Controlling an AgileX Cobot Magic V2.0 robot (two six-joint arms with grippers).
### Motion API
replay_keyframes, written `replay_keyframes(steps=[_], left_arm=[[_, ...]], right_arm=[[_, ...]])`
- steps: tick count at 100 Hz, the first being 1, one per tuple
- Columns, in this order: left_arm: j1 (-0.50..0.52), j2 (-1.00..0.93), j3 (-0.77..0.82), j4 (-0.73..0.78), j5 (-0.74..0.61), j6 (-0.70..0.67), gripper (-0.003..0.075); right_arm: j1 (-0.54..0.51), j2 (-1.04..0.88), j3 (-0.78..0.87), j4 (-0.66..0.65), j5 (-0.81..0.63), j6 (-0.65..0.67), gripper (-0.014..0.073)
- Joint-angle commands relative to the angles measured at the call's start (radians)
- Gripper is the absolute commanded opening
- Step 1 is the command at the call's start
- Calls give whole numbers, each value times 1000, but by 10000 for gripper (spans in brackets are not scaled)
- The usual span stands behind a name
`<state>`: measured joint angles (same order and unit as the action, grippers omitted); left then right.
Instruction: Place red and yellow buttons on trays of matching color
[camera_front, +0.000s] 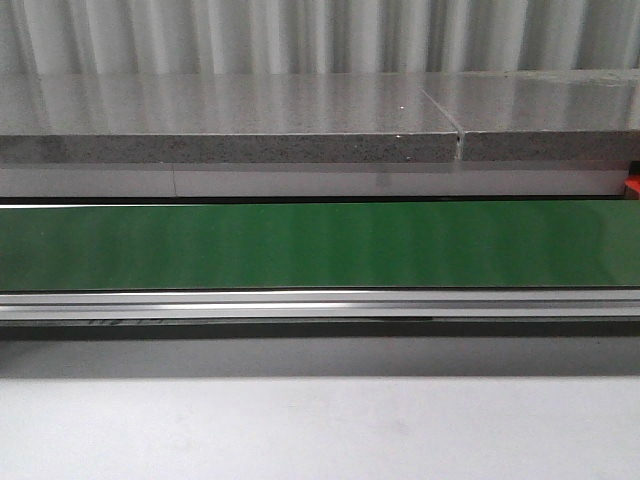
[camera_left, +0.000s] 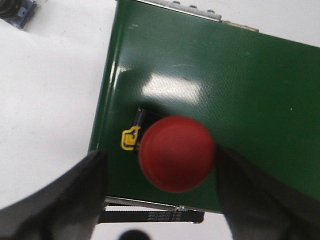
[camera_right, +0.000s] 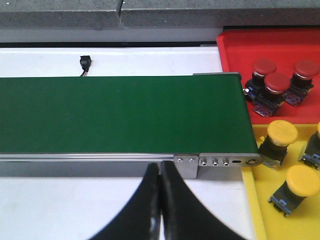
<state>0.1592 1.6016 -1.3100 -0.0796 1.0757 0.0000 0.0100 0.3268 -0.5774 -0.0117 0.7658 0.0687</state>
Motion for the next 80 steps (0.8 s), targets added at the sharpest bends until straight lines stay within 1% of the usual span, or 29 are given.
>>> replay_keyframes(steps=[1, 6, 18, 29, 35, 47, 63, 70, 80], left_arm=[[-6, -34, -29, -20, -33, 6, 550], [-6, -34, -40, -20, -33, 6, 543], [-4, -38, -95, -85, -35, 6, 515], [-1, -38, -156, -87, -42, 6, 489], [9, -38, -179, -87, -42, 6, 489], [56, -36, -199, -87, -42, -25, 489], [148, -23, -199, -79, -18, -42, 489], [197, 3, -199, -79, 4, -42, 489], [241, 41, -199, -79, 15, -47, 489]], right_arm=[[1, 8, -23, -1, -69, -5, -60], [1, 8, -23, -1, -69, -5, -60], [1, 8, -23, -1, -69, -5, -60], [1, 8, -23, -1, -69, -5, -60], [1, 8, -23, -1, -69, -5, -60], [1, 8, -23, -1, -69, -5, -60], [1, 8, -23, -1, -69, -5, -60], [1, 8, -23, -1, -69, -5, -60], [1, 8, -23, -1, -69, -5, -60]])
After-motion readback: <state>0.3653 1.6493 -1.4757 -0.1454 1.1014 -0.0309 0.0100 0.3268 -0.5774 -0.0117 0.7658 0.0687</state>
